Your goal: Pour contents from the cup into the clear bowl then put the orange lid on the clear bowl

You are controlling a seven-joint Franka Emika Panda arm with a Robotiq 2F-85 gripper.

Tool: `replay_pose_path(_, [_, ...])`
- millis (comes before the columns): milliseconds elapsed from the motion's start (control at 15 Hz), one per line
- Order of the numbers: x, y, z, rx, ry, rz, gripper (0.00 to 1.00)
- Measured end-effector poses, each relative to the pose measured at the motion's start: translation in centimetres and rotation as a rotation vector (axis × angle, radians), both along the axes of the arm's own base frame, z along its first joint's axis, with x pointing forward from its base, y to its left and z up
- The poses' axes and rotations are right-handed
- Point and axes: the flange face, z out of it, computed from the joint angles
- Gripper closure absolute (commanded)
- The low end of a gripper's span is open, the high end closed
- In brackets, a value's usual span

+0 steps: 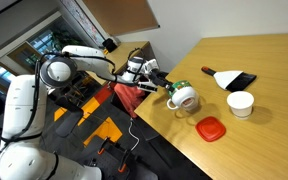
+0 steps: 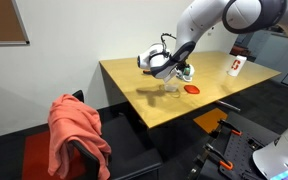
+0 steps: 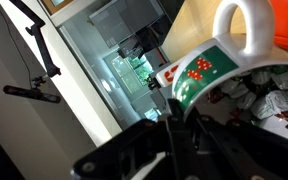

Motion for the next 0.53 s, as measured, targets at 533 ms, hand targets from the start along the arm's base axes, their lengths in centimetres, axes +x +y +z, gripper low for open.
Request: replay_pose_path(533, [1.1, 0.2, -2.6, -0.072, 0.032, -0.013, 0.9])
